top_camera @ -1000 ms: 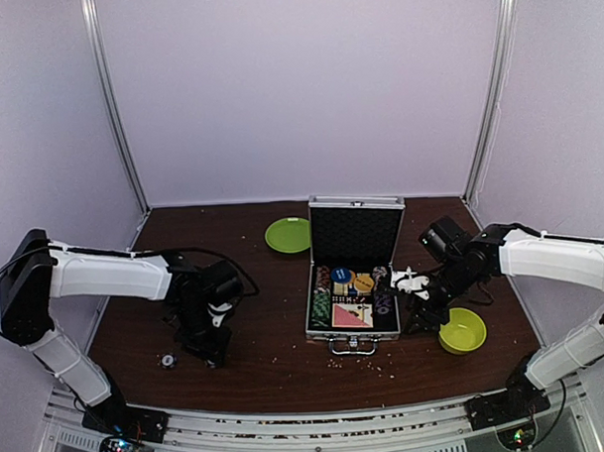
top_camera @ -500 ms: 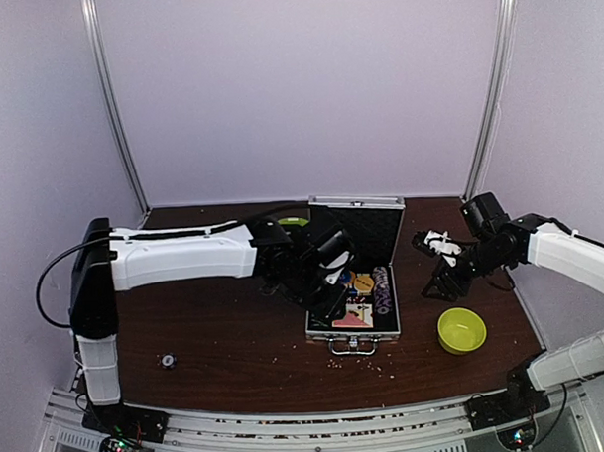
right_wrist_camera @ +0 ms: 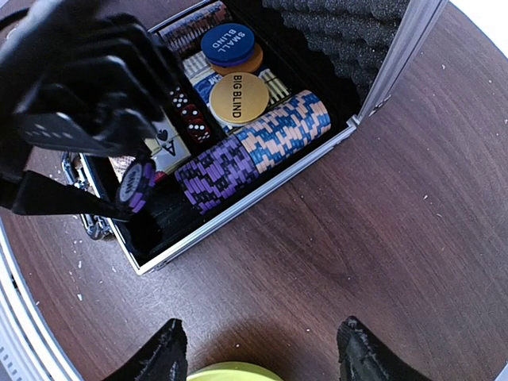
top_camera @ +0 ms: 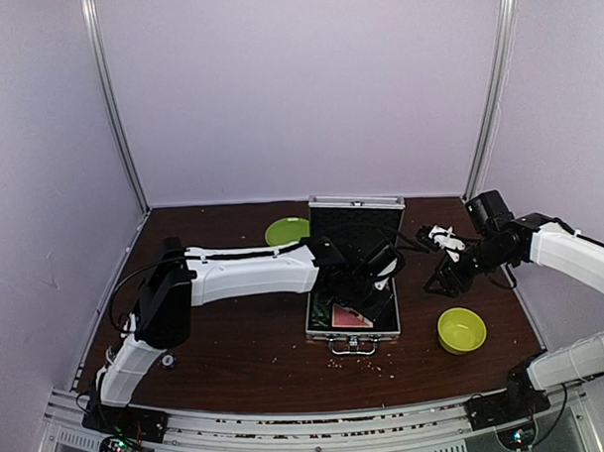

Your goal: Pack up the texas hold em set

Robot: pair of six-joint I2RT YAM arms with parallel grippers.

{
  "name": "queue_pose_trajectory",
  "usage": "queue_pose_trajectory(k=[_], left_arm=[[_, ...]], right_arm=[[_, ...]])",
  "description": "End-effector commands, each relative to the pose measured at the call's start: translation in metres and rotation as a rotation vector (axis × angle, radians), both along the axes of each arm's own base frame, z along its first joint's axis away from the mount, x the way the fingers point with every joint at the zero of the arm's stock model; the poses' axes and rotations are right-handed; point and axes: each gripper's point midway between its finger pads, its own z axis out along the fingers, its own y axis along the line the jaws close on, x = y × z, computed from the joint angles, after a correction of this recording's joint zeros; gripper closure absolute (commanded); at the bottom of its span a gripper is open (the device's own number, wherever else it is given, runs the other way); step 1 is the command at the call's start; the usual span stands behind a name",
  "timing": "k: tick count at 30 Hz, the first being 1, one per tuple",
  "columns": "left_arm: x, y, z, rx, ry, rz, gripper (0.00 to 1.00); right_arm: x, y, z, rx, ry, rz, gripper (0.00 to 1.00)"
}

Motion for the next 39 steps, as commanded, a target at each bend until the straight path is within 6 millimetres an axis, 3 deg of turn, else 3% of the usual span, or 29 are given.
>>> queue_pose_trajectory(k=[1, 15, 25, 30, 39], left_arm=[[0.016, -0.013, 0.003, -0.033, -0.065, 0.013, 0.64], [0.018, -0.011, -0.031, 0.009, -0.045, 0.032, 0.64], [0.025, -0.016, -0.036, 0.003, -0.058, 0.064, 0.60], [0.030, -0.012, -0.039, 0.012, -0.062, 0.088, 0.50], [0.033, -0.006, -0.038, 0.029, -0.066, 0.104, 0.46]], right_arm=[[0.004, 0.002, 0.004, 0.016, -0.010, 0.001, 0.35], [0.004, 0.004, -0.001, 0.016, 0.018, 0.020, 0.35], [0.004, 0.005, -0.004, 0.017, 0.037, 0.026, 0.35], [0.003, 0.006, -0.005, 0.019, 0.042, 0.029, 0.35], [0.002, 0.007, -0.006, 0.024, 0.049, 0.036, 0.35]])
